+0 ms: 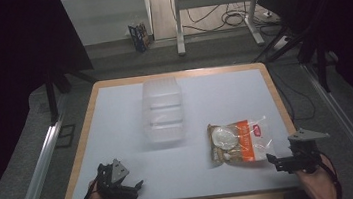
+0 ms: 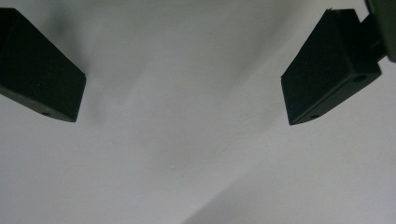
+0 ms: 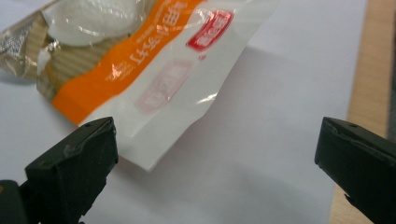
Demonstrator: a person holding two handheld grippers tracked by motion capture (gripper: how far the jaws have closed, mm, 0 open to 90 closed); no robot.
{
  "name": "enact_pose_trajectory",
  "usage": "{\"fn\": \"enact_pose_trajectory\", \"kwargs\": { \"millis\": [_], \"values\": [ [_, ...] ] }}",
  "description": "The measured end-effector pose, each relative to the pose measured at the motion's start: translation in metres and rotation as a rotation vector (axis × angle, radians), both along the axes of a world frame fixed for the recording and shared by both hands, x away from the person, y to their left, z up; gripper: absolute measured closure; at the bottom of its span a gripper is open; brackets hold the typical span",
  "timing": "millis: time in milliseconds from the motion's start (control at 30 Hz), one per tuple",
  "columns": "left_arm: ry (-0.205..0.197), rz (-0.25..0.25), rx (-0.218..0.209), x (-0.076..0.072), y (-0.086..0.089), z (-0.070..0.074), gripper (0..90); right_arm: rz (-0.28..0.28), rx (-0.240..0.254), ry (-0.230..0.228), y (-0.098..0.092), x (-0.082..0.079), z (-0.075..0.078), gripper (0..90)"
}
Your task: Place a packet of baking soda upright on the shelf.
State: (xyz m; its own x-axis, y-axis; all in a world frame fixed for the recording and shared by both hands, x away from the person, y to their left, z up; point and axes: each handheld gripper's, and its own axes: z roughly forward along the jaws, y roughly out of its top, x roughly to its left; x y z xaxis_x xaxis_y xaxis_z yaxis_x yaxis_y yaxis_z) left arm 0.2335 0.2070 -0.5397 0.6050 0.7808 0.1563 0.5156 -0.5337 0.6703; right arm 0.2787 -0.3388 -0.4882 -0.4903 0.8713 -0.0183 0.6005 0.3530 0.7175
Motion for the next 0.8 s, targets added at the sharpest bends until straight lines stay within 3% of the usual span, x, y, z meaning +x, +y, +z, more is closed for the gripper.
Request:
{"fn": "enact_pose_trajectory", "kwargs": {
  "millis": [133,467,800],
  "values": [
    [-0.001,0.002,-0.011,0.0001,0.0005,0.0,0.0,0.016,0.03,0.036,-0.0035,0.0025,-0.005,0.0],
    [-0.008,-0.015,0.005,0.0016,-0.0013,-0.0009,0.0,0.023,-0.004,0.022,-0.0019,-0.0018,-0.0024,0.0],
    [-0.006,-0.017,0.009,0.0016,-0.002,-0.0013,0.0,0.022,0.002,0.016,-0.0036,-0.0033,-0.0001,0.0]
  ]
}}
